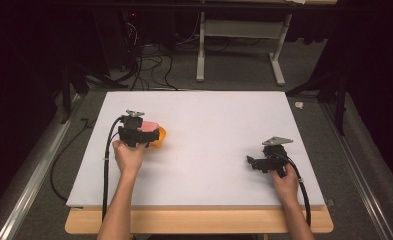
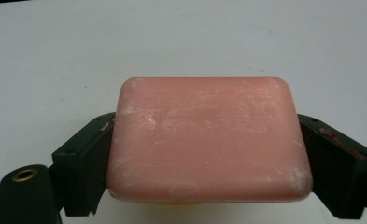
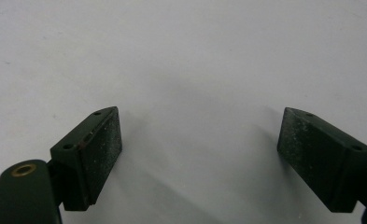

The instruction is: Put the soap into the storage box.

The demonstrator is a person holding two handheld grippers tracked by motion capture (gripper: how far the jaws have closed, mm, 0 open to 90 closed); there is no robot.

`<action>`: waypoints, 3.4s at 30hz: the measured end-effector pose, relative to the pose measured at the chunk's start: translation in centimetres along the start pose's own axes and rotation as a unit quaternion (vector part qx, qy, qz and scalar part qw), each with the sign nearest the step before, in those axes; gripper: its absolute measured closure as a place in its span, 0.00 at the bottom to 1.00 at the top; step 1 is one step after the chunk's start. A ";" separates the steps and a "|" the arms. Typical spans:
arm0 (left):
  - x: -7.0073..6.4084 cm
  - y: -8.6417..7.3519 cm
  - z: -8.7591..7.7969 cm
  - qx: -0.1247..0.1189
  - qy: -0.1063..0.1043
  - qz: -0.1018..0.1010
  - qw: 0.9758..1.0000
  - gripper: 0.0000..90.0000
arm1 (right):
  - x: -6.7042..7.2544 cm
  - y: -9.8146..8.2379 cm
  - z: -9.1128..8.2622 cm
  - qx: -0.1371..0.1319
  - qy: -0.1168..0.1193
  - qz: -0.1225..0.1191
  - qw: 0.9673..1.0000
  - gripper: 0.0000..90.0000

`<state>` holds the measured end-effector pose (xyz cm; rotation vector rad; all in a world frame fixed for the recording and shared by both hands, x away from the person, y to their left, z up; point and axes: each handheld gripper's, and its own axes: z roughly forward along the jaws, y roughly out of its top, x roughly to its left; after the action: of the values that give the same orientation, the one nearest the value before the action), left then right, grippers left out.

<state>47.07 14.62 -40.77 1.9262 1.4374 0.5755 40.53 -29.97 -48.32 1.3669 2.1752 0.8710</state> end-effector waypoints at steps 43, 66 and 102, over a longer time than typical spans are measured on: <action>0.6 -0.4 2.5 0.035 0.008 -0.019 0.999 0.15 | 0.0 0.0 0.0 0.000 0.000 0.000 1.000 0.16; 0.7 -0.9 3.8 0.048 0.011 -0.024 0.999 0.15 | 0.0 0.0 0.0 0.000 0.000 0.000 1.000 0.16; 0.5 -0.2 -1.2 -0.038 -0.033 -0.012 0.999 0.17 | 0.0 0.0 0.0 0.000 0.000 0.002 1.000 0.16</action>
<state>46.30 15.38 -40.11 1.8508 1.3753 0.5419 40.51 -29.94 -48.31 1.3711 2.1734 0.8720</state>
